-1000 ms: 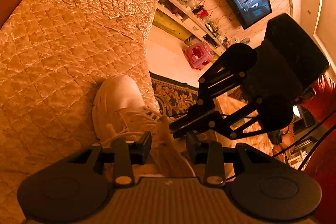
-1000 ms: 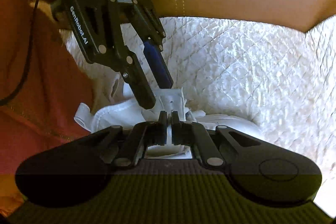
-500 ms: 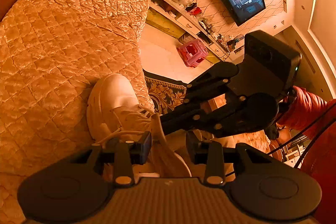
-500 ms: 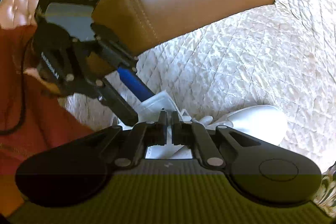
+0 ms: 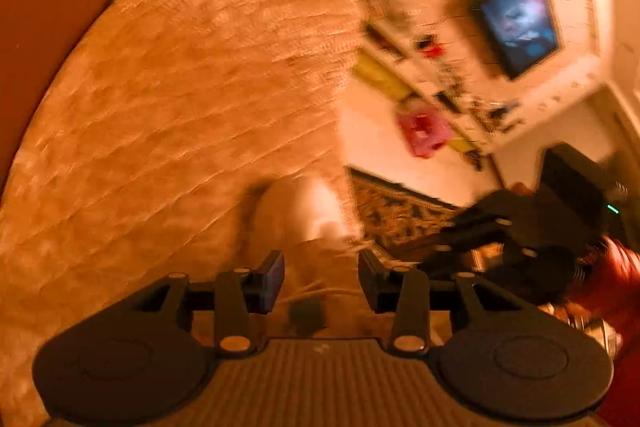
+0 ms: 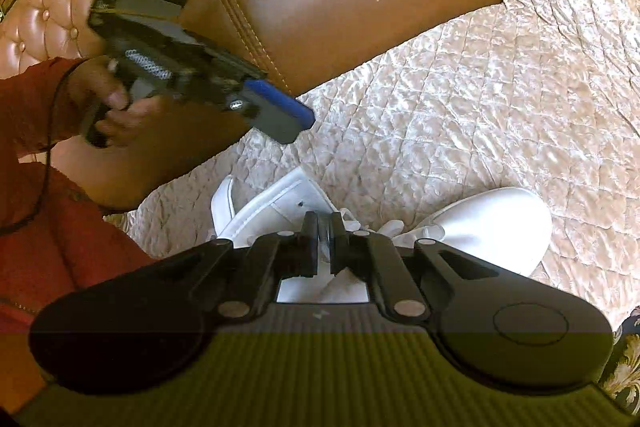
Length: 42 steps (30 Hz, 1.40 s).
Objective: Lace up shoes with both hands
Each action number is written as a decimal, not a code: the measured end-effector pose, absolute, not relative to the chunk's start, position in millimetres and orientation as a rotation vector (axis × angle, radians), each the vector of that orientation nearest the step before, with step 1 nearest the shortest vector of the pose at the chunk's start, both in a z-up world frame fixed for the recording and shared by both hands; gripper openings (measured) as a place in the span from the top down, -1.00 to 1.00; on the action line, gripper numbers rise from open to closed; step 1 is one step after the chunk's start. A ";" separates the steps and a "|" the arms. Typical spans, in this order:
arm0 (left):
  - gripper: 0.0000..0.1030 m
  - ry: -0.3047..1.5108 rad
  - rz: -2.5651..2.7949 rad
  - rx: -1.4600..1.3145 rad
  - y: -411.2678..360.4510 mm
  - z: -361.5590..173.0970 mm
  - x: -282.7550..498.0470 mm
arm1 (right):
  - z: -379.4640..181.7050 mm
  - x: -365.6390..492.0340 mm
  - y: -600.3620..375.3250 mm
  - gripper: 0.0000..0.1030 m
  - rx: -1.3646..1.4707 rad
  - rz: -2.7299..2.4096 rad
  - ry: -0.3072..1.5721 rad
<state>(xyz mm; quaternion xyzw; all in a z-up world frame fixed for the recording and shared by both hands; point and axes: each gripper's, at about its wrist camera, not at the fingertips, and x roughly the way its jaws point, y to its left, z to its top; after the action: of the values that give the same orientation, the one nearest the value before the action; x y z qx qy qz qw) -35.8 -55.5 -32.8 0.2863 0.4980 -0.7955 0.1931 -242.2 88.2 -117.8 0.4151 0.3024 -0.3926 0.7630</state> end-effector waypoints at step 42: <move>1.00 1.339 -1.988 0.648 -27.8 -25.0 -60.8 | -94.5 -236.9 103.5 0.41 0.909 -1.016 0.540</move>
<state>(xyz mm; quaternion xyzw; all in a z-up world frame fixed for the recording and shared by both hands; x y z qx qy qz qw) -60.8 -27.8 -25.0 0.2469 0.5103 -0.7577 0.3232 -236.9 103.5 -94.5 0.4147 0.2465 -0.4637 0.7432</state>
